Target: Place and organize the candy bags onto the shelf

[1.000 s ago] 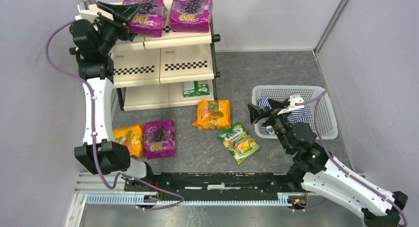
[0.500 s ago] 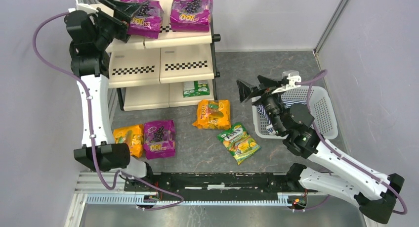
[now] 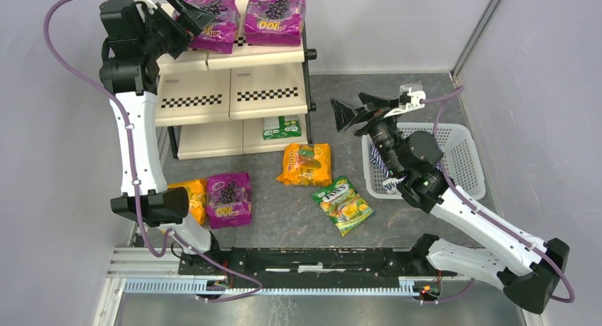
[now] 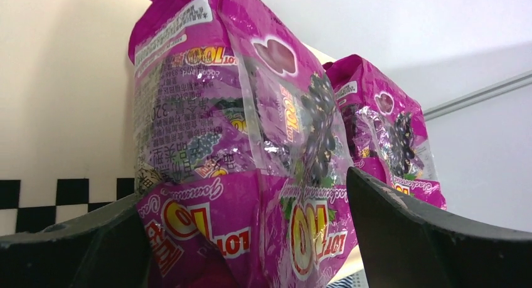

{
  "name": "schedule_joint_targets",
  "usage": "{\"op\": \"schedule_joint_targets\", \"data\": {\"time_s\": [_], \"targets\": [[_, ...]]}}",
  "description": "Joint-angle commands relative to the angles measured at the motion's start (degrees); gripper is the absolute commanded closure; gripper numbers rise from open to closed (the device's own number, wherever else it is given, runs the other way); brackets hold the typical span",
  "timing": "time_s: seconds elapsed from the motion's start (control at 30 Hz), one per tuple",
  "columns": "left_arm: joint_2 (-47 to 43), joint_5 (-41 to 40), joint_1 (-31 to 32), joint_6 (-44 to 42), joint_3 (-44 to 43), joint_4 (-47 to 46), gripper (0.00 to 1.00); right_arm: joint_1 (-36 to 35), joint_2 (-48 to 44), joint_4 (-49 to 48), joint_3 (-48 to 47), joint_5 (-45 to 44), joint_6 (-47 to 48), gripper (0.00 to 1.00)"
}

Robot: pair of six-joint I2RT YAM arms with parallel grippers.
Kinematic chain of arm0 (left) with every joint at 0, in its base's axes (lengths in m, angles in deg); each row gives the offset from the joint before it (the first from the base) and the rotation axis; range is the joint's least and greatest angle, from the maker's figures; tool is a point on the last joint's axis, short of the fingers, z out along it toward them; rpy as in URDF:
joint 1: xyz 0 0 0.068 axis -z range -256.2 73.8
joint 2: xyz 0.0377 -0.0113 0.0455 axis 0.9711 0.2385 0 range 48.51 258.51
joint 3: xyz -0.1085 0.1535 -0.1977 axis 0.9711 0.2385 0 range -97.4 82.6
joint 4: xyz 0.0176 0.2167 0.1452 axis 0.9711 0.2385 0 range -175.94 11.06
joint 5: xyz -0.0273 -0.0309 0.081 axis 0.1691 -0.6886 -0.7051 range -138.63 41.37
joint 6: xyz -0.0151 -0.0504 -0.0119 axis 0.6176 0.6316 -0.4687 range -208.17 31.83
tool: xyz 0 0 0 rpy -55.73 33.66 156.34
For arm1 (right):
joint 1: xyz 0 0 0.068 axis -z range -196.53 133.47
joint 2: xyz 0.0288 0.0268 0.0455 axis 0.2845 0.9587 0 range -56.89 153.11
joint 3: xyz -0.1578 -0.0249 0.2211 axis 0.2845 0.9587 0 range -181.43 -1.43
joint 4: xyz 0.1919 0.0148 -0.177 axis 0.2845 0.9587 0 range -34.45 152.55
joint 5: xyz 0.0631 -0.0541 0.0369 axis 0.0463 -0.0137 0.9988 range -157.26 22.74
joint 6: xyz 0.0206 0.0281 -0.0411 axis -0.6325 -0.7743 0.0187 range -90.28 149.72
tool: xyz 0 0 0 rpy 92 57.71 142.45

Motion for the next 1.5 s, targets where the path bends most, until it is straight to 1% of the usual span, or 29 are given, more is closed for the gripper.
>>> {"op": "schedule_joint_targets", "data": {"time_s": [0.0,0.1,0.17,0.37,0.5,0.63,0.83,0.93,1.0,1.13,1.23,1.33,1.47], "targets": [[0.0,-1.2,-0.1,-7.3,-6.0,-0.2,0.0,2.1,1.5,-4.8,-4.7,3.0,-2.2,0.02],[-0.3,0.8,-0.1,-7.5,-6.7,-2.0,0.0,3.7,3.1,-6.1,-6.5,4.1,-3.0,0.02],[-0.6,0.5,-0.1,-7.5,-7.0,-2.1,0.0,4.7,4.6,-6.3,-8.3,4.7,-3.4,0.02],[-3.4,-5.2,-0.2,-9.2,-5.5,-1.6,0.0,6.7,9.6,-7.0,-14.2,5.3,-3.2,0.02],[-3.1,-9.2,-0.4,-11.2,-6.5,0.1,0.0,8.3,14.0,-6.4,-19.2,6.4,-3.2,0.02],[-2.3,-10.0,-0.6,-12.3,-8.4,1.6,0.0,9.1,18.9,-5.1,-24.8,8.0,-2.9,0.02],[-4.3,-11.2,-0.7,-11.7,-8.4,1.5,0.0,10.9,26.4,-1.0,-34.9,11.8,-4.1,0.02],[-7.1,-13.5,-0.8,-10.8,-5.1,-1.3,0.0,12.0,29.2,-1.3,-37.5,14.3,-7.3,0.02],[-8.4,-12.8,-0.8,-9.9,-2.8,-3.8,0.0,12.7,31.1,-1.4,-39.5,16.1,-9.4,0.02],[-7.8,-11.6,-0.8,-8.8,-3.1,-3.5,0.0,14.0,36.0,-1.8,-44.8,20.5,-13.8,0.02],[-6.4,-11.4,-1.1,-9.0,-4.3,-2.7,0.0,14.9,40.6,-2.2,-50.0,25.5,-16.0,0.07],[-4.8,-10.9,-1.7,-8.9,-5.2,-2.1,0.0,15.3,43.6,-1.5,-53.8,26.8,-16.4,0.1],[-2.4,-6.7,-3.3,-7.5,-5.3,-2.0,0.0,15.6,47.4,-0.6,-58.3,28.5,-16.4,0.1]]}}
